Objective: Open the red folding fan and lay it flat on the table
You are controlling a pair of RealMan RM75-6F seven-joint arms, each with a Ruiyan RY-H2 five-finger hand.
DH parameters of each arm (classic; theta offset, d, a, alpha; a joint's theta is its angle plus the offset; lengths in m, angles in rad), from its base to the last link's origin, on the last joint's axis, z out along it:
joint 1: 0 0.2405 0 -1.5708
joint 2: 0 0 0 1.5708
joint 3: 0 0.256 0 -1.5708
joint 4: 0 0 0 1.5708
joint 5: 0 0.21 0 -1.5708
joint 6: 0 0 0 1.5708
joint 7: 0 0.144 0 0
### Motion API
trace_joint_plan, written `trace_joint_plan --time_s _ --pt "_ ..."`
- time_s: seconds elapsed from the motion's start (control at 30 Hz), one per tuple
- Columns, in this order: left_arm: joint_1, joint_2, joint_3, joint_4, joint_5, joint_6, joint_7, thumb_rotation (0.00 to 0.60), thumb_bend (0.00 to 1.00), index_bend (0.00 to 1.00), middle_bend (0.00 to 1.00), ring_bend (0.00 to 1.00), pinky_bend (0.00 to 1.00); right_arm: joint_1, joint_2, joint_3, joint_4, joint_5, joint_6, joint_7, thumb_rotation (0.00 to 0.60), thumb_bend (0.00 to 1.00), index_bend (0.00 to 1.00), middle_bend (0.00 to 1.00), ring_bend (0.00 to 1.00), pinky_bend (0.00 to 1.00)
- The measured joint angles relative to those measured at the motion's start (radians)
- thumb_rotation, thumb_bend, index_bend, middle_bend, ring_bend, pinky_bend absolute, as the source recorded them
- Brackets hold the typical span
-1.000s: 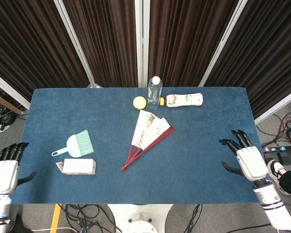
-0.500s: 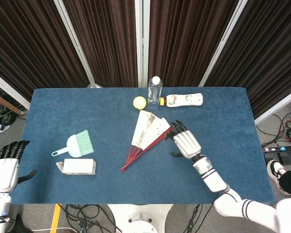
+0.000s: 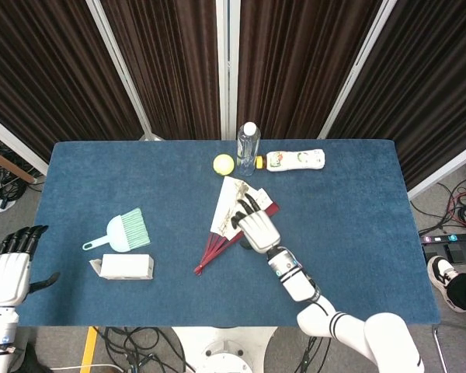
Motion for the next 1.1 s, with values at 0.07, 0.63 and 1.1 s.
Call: trace_joint_plan --time_s 0.07,0.63,1.1 --pt "0.000 -0.002 0.000 0.004 0.001 0.001 -0.006 0.600 0.09 0.14 0.14 0.11 0.16 0.003 -0.021 -0.006 0.032 -0.004 0.005 0.003 0.600 0.02 0.52 0.46 0.13 0.02" --pt "0.009 -0.014 -0.002 0.027 0.000 0.010 -0.047 0.600 0.09 0.14 0.14 0.11 0.16 0.062 -0.159 -0.021 0.276 -0.019 0.029 0.053 0.600 0.16 0.55 0.48 0.15 0.02" --pt "0.010 -0.011 -0.012 0.024 -0.002 0.019 -0.045 0.600 0.09 0.14 0.14 0.11 0.16 0.149 -0.170 -0.044 0.352 -0.037 -0.020 0.059 0.600 0.45 0.56 0.48 0.18 0.02"
